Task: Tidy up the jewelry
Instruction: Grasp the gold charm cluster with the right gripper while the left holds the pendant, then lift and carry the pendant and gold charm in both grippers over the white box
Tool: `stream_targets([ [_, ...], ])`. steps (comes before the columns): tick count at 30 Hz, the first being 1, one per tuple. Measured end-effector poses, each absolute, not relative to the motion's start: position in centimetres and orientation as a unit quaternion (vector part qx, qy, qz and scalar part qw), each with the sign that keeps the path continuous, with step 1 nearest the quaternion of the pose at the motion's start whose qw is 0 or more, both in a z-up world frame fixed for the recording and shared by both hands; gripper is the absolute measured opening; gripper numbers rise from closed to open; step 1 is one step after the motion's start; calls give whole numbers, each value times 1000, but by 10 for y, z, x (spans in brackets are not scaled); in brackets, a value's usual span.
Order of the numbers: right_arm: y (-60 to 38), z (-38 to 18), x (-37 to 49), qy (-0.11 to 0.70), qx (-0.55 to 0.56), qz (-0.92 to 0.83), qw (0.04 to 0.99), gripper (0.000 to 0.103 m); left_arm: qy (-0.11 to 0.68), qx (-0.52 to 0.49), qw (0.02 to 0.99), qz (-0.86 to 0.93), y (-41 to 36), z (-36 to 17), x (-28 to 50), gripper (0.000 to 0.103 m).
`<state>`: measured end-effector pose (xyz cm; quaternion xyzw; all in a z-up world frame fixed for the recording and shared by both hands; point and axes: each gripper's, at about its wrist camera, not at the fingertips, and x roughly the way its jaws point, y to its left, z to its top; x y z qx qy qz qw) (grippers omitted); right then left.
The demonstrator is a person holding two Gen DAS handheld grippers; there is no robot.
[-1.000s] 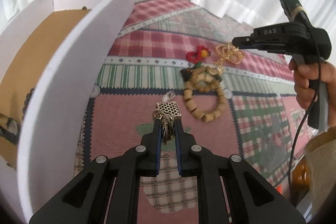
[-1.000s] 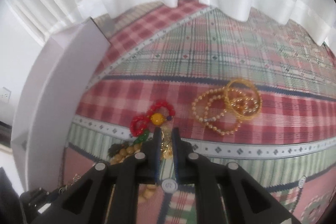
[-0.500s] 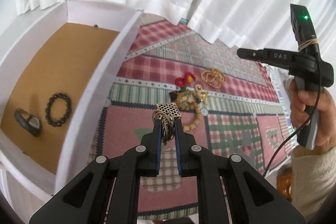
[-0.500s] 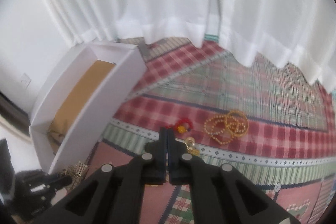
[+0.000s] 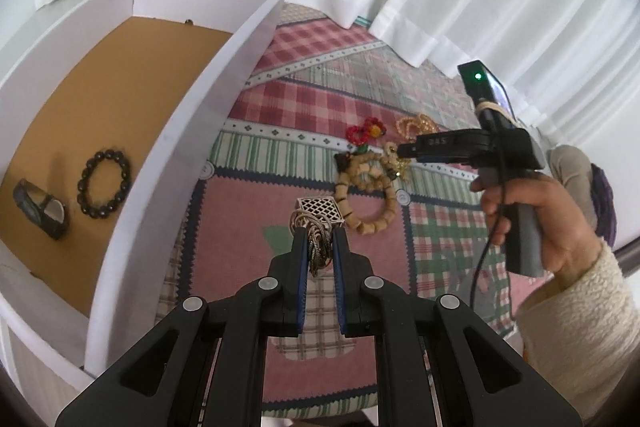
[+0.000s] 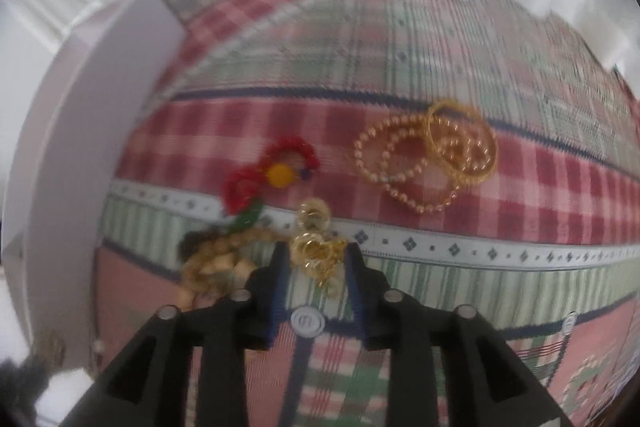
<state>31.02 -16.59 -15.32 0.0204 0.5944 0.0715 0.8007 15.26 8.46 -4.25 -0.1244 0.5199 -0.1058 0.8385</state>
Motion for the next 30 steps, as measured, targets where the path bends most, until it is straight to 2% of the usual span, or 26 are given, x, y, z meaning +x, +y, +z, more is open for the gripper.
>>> stream_targets([
  [7,-158,-168,310,603,28,60,795,41,526,-123,836,-100,87,-52,154,10],
  [8,-162,-166,309,597,37,62,799,29,527,-123,835,-99,87,-53,155,10],
  [10,-166,-163,307,589,39,61,805,26,529,-122,834,-96,88,-56,156,10],
  [11,-168,-158,304,579,37,61,812,21,530,-121,834,-95,88,-57,156,10],
  [12,-171,-154,303,574,37,65,815,6,530,-122,834,-98,88,-58,156,10],
  [23,-183,-112,288,543,29,90,834,6,528,-115,835,-107,82,-53,151,10],
  [30,-175,-65,273,512,20,125,849,6,524,-145,832,-113,87,-37,149,10],
])
